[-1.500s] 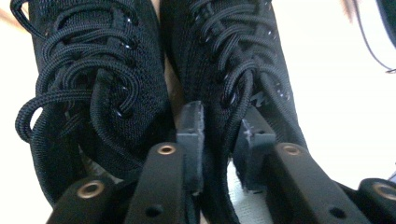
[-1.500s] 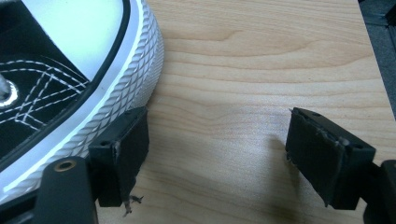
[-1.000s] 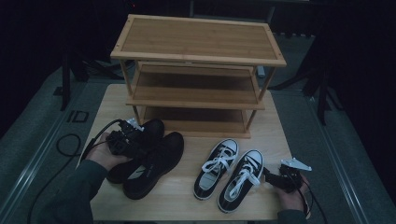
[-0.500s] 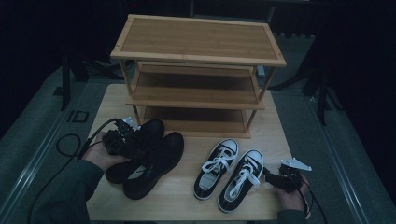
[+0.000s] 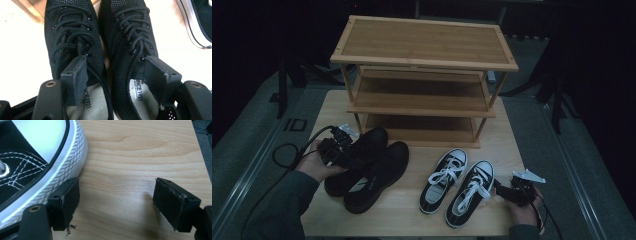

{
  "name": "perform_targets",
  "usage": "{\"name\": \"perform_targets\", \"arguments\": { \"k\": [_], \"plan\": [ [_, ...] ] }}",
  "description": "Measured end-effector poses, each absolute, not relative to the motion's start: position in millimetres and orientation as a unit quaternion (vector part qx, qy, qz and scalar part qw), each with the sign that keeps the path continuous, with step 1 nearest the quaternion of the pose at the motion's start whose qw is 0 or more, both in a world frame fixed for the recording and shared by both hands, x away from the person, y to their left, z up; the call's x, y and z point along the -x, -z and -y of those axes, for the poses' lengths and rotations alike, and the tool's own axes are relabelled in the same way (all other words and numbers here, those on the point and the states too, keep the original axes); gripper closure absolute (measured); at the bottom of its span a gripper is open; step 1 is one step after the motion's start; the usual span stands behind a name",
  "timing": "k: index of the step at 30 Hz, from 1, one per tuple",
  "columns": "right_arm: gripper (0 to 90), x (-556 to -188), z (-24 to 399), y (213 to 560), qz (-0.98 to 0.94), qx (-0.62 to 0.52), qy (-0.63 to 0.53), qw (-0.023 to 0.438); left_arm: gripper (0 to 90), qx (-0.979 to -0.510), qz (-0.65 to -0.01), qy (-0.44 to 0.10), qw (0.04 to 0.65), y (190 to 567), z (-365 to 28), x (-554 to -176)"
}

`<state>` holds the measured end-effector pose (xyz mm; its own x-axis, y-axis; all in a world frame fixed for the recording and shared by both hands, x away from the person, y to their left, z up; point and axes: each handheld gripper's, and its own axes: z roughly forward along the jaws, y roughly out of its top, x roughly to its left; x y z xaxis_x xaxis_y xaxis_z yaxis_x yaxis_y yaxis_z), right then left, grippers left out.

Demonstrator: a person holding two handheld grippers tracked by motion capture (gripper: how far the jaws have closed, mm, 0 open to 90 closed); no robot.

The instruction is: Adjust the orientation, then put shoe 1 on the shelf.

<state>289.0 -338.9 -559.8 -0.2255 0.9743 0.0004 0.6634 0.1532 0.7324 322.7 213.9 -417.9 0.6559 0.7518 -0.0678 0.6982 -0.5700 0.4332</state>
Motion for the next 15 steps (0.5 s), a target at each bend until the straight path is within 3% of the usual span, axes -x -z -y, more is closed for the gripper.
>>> {"name": "perform_targets", "arguments": {
  "k": [15],
  "plan": [
    [21.3,-288.8,338.8,559.8,-0.717,-0.571,-0.313,0.249,39.3,-0.882,-0.414,-0.062,0.217,419.2,-220.1,-319.5]
  ]
}}
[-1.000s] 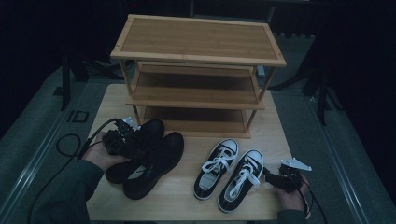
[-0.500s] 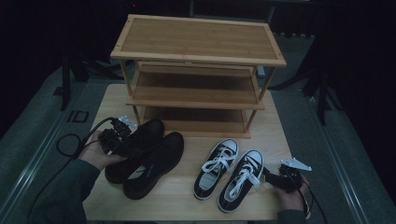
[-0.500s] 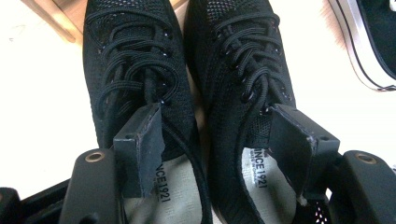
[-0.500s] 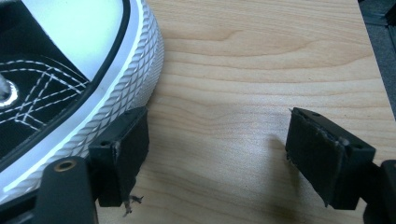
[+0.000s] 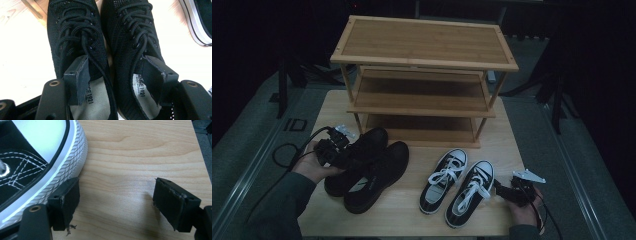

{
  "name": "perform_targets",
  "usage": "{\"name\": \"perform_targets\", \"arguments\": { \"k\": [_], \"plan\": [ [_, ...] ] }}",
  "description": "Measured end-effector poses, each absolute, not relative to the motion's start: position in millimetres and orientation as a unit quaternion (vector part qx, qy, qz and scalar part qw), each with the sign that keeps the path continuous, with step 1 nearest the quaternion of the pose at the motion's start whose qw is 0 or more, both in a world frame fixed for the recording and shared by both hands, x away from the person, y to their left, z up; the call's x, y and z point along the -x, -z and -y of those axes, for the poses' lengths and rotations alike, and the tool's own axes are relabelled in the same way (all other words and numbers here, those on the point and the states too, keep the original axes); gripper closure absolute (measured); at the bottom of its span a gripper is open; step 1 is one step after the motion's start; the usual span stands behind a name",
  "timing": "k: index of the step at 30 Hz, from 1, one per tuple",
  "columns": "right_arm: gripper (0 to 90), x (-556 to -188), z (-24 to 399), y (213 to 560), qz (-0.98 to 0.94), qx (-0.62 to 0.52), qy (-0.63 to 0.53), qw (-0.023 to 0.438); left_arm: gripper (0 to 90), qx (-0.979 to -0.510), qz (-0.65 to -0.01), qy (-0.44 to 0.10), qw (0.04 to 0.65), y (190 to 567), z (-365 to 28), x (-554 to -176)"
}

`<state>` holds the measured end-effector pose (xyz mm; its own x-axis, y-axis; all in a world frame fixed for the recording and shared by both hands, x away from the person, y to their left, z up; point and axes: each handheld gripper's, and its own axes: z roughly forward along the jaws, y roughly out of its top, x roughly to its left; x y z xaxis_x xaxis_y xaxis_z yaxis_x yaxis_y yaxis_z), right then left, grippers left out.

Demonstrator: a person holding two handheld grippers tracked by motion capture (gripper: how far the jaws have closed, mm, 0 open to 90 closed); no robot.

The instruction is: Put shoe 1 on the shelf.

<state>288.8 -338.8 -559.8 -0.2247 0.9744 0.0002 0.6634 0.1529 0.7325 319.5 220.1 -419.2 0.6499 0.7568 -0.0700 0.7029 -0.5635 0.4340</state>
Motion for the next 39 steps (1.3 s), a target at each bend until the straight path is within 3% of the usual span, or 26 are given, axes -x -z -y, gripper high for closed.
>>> {"name": "perform_targets", "arguments": {
  "k": [24,30,39],
  "plan": [
    [21.3,-288.8,338.8,559.8,-0.717,-0.571,-0.313,0.249,36.8,-0.882,-0.42,-0.046,0.209,429.2,-220.3,-316.9],
    [21.3,-288.8,338.8,559.8,-0.717,-0.571,-0.313,0.249,30.9,-0.878,-0.431,-0.054,0.2,430.2,-220.9,-318.2],
    [21.3,-288.8,338.8,559.8,-0.717,-0.571,-0.313,0.249,30.4,-0.882,-0.427,-0.047,0.196,434.3,-219.8,-317.4]
  ]
}}
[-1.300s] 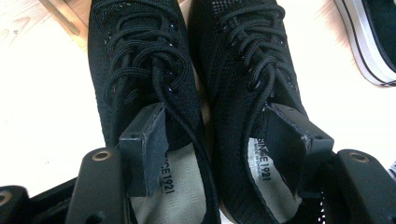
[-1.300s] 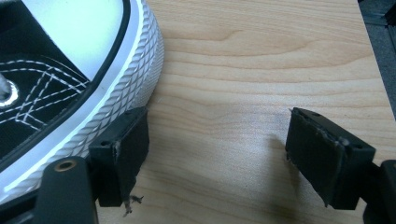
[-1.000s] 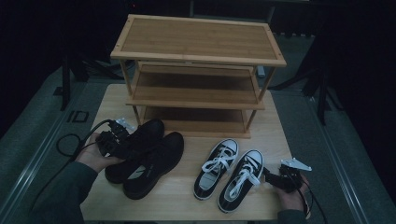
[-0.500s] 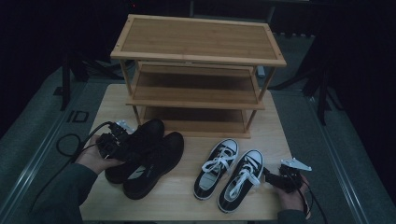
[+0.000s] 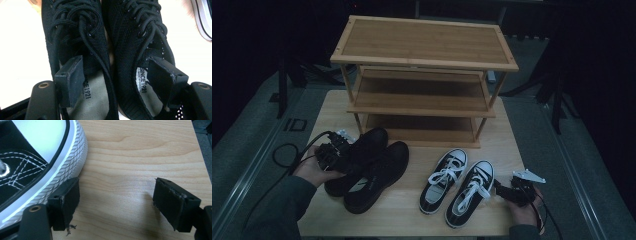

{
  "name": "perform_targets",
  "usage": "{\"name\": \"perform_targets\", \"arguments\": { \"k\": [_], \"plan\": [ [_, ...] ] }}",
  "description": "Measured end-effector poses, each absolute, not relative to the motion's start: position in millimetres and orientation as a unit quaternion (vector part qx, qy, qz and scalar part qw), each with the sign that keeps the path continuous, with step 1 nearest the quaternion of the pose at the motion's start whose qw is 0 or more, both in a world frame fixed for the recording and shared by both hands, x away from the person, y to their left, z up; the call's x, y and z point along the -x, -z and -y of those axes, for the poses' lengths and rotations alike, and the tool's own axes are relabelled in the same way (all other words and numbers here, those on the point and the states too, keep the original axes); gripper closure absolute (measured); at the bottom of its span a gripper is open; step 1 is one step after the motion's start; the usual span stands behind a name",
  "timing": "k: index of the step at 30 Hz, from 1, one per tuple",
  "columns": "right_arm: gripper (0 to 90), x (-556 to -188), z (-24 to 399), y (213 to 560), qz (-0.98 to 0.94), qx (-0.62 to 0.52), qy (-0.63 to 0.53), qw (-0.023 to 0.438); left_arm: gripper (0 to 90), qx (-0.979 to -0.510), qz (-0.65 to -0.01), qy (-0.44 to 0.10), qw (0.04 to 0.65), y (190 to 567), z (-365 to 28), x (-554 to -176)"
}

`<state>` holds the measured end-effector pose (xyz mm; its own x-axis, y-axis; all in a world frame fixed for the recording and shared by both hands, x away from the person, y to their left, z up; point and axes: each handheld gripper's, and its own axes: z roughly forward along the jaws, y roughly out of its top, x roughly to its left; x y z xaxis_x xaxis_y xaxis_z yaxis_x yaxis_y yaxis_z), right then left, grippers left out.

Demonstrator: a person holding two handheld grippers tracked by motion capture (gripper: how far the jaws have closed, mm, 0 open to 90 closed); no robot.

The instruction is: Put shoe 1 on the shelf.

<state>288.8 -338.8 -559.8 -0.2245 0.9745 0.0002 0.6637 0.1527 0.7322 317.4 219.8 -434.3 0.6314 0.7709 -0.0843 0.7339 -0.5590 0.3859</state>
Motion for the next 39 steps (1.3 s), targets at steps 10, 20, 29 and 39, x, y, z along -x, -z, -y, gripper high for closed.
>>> {"name": "perform_targets", "arguments": {
  "k": [10,20,29,39],
  "plan": [
    [21.3,-288.8,338.9,559.8,-0.717,-0.571,-0.313,0.249,28.7,-0.887,-0.421,-0.035,0.187,443.5,-214.5,-317.0],
    [21.3,-288.8,338.9,559.8,-0.717,-0.571,-0.313,0.248,38.0,-0.887,-0.424,-0.028,0.182,451.3,-211.2,-320.3],
    [21.3,-288.8,338.8,559.8,-0.717,-0.571,-0.313,0.248,58.0,-0.883,-0.436,-0.043,0.168,456.0,-204.0,-323.2],
    [21.3,-288.8,338.8,559.8,-0.717,-0.571,-0.313,0.249,60.7,-0.886,-0.438,-0.043,0.145,463.8,-197.3,-326.7]
  ]
}}
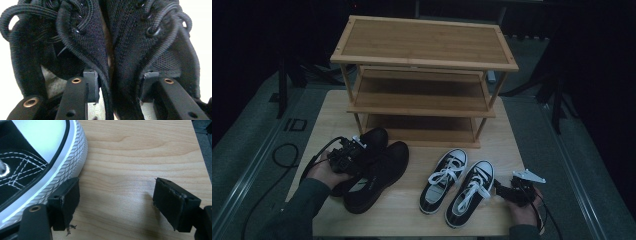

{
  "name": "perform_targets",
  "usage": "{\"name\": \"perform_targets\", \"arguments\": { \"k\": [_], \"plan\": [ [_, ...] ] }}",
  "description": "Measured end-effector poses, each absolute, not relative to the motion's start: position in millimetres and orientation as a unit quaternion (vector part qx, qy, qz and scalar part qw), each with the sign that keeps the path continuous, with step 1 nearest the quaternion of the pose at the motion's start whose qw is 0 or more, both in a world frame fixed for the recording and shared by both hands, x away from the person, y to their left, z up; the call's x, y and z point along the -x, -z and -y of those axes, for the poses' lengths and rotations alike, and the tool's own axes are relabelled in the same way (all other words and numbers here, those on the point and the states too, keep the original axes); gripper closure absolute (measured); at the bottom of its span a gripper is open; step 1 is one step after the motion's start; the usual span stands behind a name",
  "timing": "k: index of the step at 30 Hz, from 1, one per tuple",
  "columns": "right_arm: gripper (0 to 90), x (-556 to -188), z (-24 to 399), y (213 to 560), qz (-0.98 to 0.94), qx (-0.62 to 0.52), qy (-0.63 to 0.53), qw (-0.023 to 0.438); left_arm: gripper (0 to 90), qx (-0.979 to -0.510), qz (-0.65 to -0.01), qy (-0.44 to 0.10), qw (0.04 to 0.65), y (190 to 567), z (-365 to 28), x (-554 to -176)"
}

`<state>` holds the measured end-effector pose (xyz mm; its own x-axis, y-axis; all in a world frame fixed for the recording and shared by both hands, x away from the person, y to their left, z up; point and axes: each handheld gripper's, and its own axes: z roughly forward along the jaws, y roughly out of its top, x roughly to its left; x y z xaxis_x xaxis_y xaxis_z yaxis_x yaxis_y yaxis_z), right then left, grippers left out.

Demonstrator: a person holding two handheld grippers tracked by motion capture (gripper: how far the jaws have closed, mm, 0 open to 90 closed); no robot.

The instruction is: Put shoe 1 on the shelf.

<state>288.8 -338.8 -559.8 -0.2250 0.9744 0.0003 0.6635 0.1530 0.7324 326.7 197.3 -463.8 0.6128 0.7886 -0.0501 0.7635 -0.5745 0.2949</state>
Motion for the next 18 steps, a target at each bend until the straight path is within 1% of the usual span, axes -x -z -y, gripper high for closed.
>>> {"name": "perform_targets", "arguments": {
  "k": [2,5,11,18],
  "plan": [
    [21.3,-288.8,338.8,559.8,-0.717,-0.571,-0.313,0.249,62.9,-0.886,-0.438,-0.046,0.145,463.7,-196.4,-326.6],
    [21.3,-288.8,338.8,559.8,-0.717,-0.571,-0.313,0.249,70.5,-0.888,-0.434,-0.042,0.145,463.6,-196.2,-326.2],
    [21.3,-288.8,338.8,559.8,-0.717,-0.571,-0.313,0.248,82.0,-0.886,-0.439,-0.051,0.138,463.8,-195.2,-326.0],
    [21.3,-288.8,338.8,559.8,-0.717,-0.571,-0.313,0.248,84.2,-0.888,-0.436,-0.061,0.133,462.7,-193.8,-325.2]
  ]
}}
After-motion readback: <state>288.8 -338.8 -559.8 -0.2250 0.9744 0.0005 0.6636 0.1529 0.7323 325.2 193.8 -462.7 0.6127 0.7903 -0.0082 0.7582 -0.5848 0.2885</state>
